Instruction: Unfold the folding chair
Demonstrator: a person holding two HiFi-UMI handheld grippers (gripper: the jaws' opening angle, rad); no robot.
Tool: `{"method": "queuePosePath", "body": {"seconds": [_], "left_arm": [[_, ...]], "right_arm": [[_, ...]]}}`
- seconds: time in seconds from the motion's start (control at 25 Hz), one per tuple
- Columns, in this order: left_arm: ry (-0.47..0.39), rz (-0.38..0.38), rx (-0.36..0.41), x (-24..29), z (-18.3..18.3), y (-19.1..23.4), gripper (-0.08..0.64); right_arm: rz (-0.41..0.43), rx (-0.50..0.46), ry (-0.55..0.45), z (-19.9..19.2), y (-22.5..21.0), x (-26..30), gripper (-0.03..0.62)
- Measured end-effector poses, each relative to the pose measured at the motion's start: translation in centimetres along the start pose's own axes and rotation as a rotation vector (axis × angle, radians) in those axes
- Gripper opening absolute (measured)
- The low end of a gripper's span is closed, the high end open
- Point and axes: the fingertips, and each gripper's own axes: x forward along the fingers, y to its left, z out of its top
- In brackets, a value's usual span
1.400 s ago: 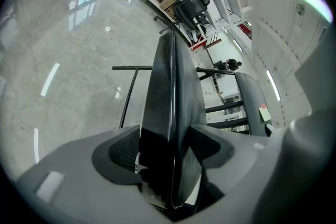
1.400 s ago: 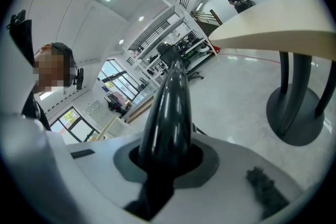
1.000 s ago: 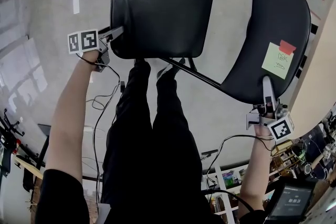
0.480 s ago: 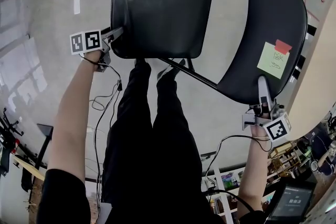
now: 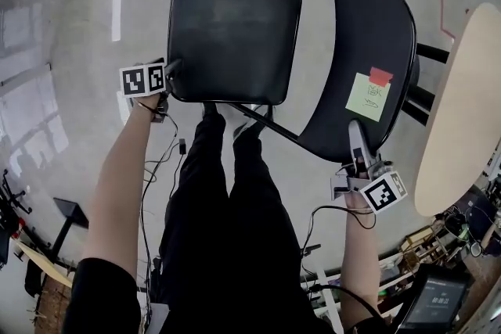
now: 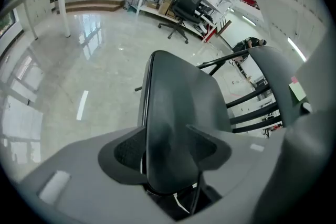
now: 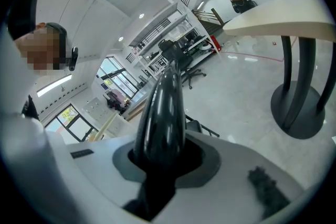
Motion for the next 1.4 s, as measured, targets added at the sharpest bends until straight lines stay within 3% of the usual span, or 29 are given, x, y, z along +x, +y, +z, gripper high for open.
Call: {"method": "queuePosePath", "body": {"seconds": [0.28, 0.56, 0.92, 1.12, 1.4], "left_arm": [[-0.028, -0.071, 0.027, -3.6, -1.2, -1.6, 0.235], [-0.04, -0.146, -0.075, -6.4, -3.4, -4.5, 0.232], [-0.017, -0.209, -0.048, -10.4, -3.9, -8.1, 0.227], [0.01, -0.298, -0.011, -12.9, -4.0, -14.1, 0.222], [-0.03, -0.511, 0.094, -18.3, -2.7, -26.3, 0.219]], "right_arm": [[-0.021, -0.066, 0.024, -2.4, 3.0, 2.3, 0.077], [-0.04, -0.039, 0.005, -2.7, 2.0, 2.2, 0.077], [-0.105, -0.076, 0.051, -3.4, 1.7, 2.7, 0.075], [-0.1, -0.053, 0.085, -4.1, 1.2, 3.0, 0.075], [-0.046, 0.032, 0.132, -5.0, 0.6, 4.2, 0.077]]}}
